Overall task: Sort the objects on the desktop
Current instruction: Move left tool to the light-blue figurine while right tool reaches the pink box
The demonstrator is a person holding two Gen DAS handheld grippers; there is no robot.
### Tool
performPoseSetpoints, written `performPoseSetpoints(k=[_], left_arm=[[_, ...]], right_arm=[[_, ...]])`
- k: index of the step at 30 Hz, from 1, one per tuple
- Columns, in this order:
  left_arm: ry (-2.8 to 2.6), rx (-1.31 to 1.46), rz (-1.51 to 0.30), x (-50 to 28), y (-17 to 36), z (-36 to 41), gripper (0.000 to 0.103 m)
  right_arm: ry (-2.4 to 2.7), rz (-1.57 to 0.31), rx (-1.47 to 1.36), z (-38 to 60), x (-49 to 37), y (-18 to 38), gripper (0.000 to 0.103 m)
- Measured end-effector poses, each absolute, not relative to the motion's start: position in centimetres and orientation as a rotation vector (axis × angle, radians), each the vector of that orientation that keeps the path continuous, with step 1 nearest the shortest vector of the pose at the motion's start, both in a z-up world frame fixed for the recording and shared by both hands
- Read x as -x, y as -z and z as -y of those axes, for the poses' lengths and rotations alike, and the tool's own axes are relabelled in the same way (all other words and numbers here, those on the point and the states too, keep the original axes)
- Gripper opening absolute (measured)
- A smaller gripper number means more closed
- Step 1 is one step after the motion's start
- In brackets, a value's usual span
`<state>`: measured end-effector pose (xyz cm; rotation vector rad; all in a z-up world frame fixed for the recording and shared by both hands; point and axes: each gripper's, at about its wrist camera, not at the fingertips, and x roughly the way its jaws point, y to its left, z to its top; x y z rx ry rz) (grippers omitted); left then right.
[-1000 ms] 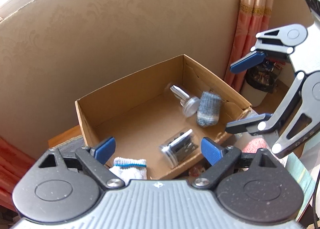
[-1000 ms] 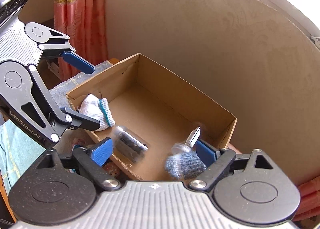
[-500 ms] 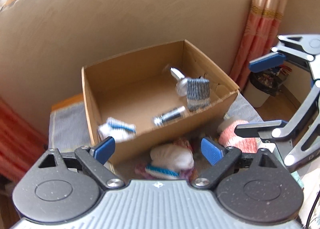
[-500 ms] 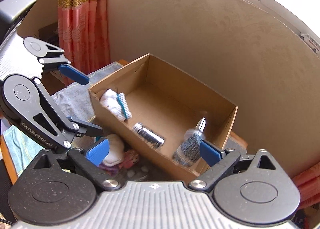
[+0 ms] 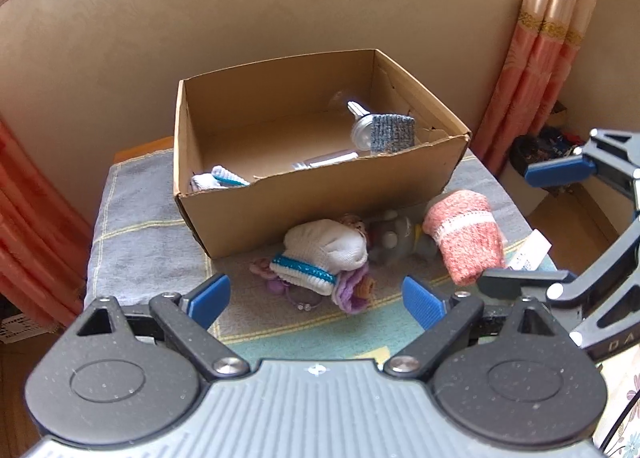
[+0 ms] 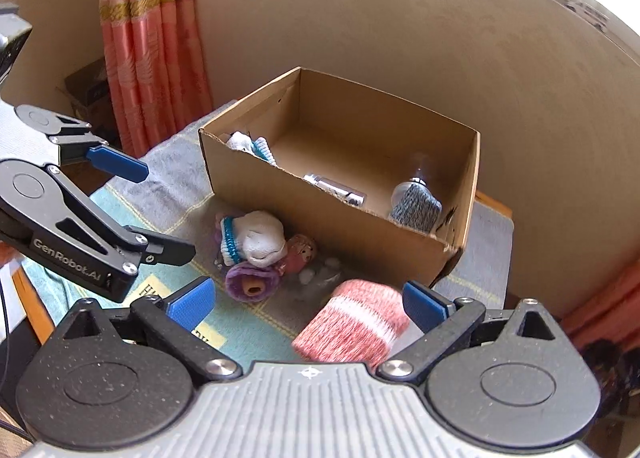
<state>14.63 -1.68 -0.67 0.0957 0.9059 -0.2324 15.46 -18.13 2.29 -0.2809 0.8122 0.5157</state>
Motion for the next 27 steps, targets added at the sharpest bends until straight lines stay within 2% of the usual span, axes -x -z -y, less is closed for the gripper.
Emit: performPoseSetpoints(k=[12, 21, 27], left_arm=[[0.255, -0.041, -0.906, -12.0, 1.8, 1.4, 0.093], [0.267, -0.043, -0.932, -10.7, 3.7, 1.5, 0.093], [0.268, -0.07, -0.961, -9.9, 5.3, 1.9, 0.093]], right_arm=[[-0.476, -0.753, 0.259, 19.1, -11.5, -0.4, 0.103], [-0.457, -0.844, 0.205, 20.0, -9.6, 2.1, 0.103], [-0.346, -0.826, 0.248, 20.6, -7.8, 3.3, 0.103]])
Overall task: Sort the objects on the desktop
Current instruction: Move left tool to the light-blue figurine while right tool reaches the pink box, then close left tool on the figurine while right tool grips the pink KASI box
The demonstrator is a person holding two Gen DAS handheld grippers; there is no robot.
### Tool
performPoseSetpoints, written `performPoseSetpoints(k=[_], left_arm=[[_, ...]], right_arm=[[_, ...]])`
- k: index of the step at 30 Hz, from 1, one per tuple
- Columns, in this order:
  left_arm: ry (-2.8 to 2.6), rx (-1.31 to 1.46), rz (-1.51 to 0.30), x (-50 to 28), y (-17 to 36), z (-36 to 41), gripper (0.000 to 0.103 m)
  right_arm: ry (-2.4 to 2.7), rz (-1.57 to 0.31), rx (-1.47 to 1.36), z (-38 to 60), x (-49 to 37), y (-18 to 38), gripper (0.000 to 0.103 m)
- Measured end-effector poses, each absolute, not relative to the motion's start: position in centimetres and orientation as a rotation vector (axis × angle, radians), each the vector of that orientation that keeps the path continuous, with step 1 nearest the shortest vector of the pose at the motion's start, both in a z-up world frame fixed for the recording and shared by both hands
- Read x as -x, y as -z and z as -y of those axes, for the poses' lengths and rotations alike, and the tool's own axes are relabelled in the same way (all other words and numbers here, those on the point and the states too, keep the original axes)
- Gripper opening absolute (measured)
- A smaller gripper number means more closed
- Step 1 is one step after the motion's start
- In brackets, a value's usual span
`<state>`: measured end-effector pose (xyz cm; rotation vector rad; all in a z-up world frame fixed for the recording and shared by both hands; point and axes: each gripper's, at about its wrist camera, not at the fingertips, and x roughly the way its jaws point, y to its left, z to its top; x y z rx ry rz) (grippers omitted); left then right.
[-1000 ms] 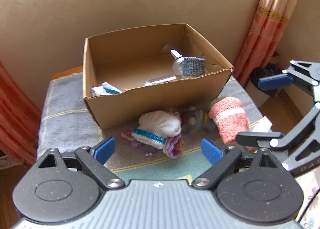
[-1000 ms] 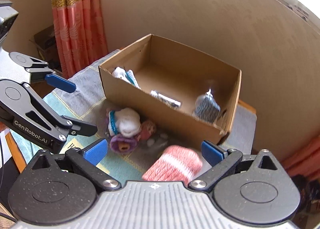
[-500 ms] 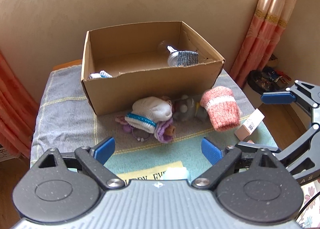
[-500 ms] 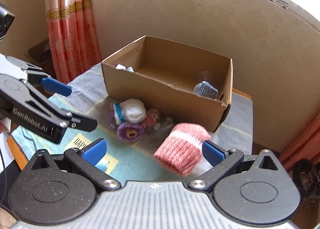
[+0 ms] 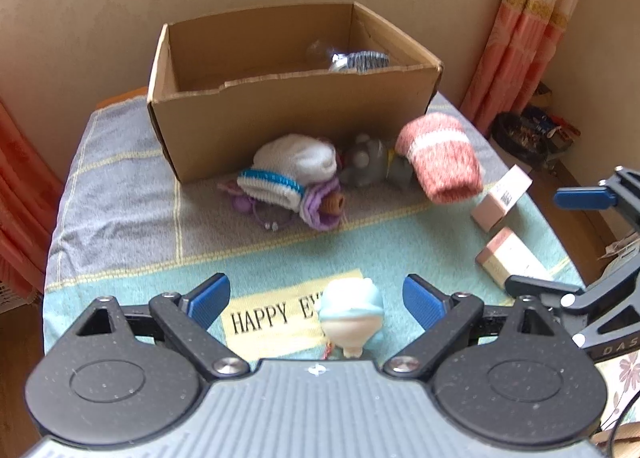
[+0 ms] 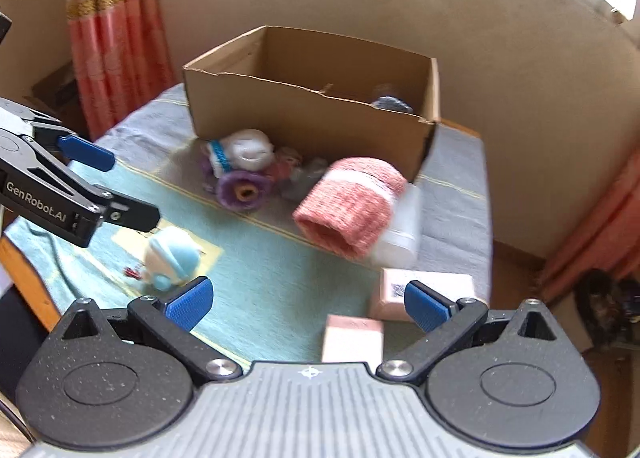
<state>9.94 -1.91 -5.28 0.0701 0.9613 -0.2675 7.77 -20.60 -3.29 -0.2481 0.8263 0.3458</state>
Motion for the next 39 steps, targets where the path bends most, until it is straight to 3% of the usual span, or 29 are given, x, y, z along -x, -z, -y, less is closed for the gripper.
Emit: performPoseSetpoints(k=[18, 21, 30, 34, 39], left_arm=[[0.273, -0.049, -1.045, -10.0, 9.1, 3.3, 0.089], [0.278, -0.041, -1.055, -10.2, 9.5, 3.4, 0.079], [0.311, -0.038, -1.068, -10.6, 10.3, 4.0, 0.064], [0.316, -0.035, -1.087, -10.9, 10.8, 4.1, 0.047], [0.327, -0.036, -1.076, -11.0, 10.8, 4.3, 0.046]], right_arm=[[-0.289, -0.903, 0.194, 23.2, -7.2, 5.7, 0.103], [-0.288, -0.913, 0.187, 23.5, -7.2, 5.9, 0.103], [-0.283, -0.914, 0.174, 24.0, -7.2, 6.0, 0.103], [-0.284, -0.916, 0.171, 24.4, -7.2, 6.3, 0.103], [-0.299, -0.952, 0.141, 25.0, -7.0, 7.2, 0.103]])
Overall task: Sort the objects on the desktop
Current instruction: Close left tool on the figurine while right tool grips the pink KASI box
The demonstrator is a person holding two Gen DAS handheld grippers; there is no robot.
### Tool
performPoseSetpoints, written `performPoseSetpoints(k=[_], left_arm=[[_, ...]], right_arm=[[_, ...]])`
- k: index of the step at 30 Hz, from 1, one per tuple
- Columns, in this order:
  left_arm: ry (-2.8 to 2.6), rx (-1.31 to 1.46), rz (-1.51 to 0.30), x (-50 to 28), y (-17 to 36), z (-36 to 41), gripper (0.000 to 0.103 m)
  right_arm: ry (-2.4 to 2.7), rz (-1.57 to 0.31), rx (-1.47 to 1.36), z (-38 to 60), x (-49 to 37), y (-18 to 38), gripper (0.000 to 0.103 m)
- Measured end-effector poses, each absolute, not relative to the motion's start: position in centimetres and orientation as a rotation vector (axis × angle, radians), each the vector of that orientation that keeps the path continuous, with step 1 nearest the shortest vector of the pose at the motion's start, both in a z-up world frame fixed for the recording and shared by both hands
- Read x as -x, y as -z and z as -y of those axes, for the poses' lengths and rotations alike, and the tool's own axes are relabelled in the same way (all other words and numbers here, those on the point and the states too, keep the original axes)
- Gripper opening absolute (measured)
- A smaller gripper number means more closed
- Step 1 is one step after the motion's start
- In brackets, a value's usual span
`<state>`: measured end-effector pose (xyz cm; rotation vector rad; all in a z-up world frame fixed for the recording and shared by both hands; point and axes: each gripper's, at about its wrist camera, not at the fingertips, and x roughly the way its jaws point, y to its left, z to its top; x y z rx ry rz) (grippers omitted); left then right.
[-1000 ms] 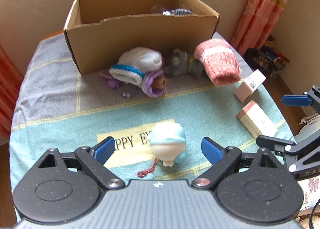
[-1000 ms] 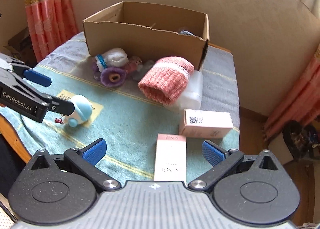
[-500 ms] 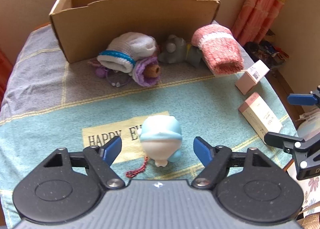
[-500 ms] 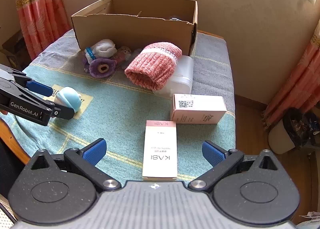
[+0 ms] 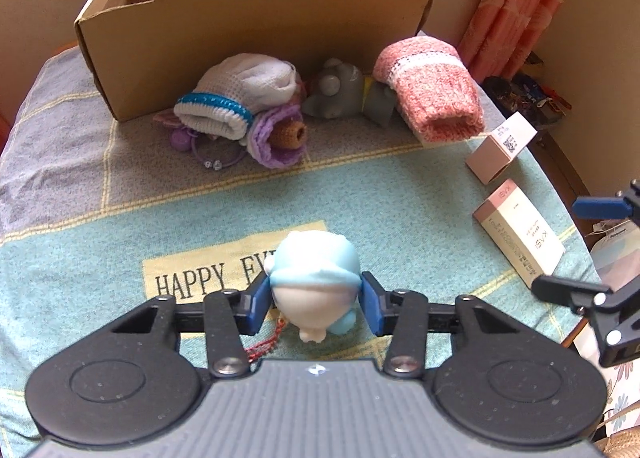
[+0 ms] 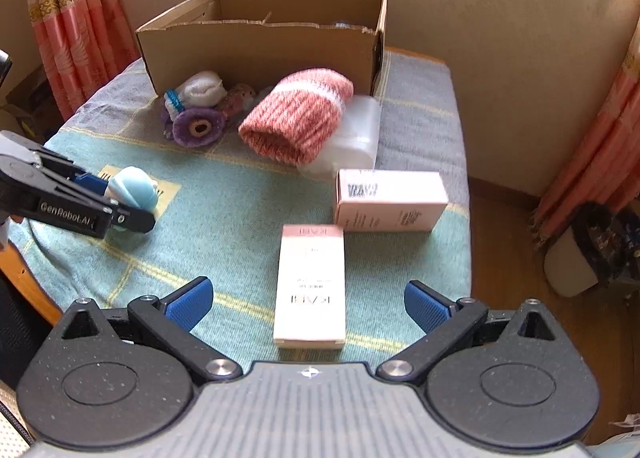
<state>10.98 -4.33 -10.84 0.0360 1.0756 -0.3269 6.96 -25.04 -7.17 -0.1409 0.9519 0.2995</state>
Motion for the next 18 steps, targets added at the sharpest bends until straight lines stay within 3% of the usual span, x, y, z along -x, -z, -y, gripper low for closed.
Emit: performPoseSetpoints(k=[18], left_arm=[[0.321, -0.01, -1.075, -11.7, 10.9, 4.0, 0.045]], right_arm=[[-0.231, -0.923, 0.151, 26.9, -10.8, 7.3, 0.103]])
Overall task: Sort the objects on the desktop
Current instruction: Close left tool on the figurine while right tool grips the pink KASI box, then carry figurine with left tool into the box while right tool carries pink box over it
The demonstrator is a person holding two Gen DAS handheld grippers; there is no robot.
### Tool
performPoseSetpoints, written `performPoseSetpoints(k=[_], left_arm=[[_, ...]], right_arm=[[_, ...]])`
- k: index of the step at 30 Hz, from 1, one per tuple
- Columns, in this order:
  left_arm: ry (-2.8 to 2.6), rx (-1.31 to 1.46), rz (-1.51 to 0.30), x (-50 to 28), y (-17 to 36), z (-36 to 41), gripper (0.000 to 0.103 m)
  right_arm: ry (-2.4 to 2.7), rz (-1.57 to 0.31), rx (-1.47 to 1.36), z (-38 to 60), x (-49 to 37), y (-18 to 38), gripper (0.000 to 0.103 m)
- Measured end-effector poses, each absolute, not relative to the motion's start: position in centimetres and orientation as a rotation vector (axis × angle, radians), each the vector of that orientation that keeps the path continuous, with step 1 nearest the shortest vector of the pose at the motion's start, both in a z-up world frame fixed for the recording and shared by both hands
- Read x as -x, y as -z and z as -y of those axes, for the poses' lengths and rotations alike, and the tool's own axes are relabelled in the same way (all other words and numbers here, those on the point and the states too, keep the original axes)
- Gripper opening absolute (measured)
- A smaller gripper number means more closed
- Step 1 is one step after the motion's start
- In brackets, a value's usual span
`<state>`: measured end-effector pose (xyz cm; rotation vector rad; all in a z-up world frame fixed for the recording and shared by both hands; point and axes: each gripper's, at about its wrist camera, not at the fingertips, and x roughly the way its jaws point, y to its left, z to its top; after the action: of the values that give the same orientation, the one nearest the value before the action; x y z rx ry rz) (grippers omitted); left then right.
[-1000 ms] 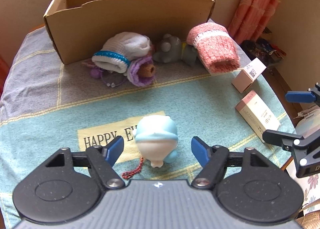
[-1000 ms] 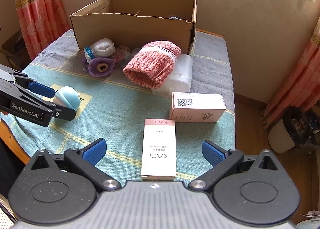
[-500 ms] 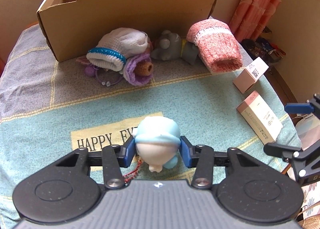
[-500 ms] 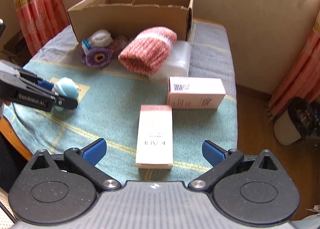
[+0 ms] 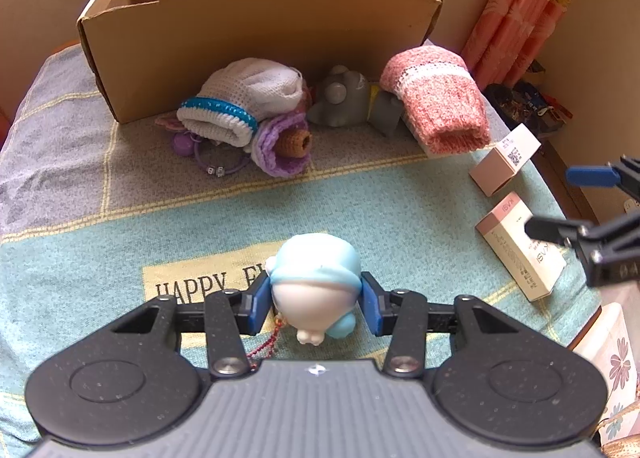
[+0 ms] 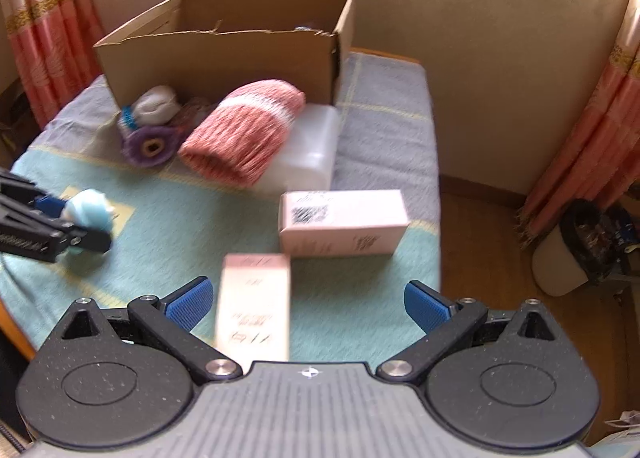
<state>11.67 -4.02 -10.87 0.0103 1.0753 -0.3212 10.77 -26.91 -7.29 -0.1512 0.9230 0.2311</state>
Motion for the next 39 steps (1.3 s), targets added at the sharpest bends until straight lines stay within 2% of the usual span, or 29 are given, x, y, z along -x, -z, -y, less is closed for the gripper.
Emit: performPoseSetpoints(k=[14, 21, 39], left_arm=[[0.351, 0.001, -1.079, -12.2, 10.8, 4.0, 0.045], [0.363, 0.006, -1.075, -12.4, 10.7, 3.9, 0.045], [0.378, -0.031, -1.006, -12.3, 7.7, 3.5, 0.045]], right_arm=[[-0.235, -0.89, 0.148, 27.7, -15.7, 8.4, 0.101], [-0.248, -0.913, 0.149, 27.5, -16.2, 8.8, 0.085], [-0.306, -0.869, 0.229, 26.4, -14.8, 4.6, 0.085]])
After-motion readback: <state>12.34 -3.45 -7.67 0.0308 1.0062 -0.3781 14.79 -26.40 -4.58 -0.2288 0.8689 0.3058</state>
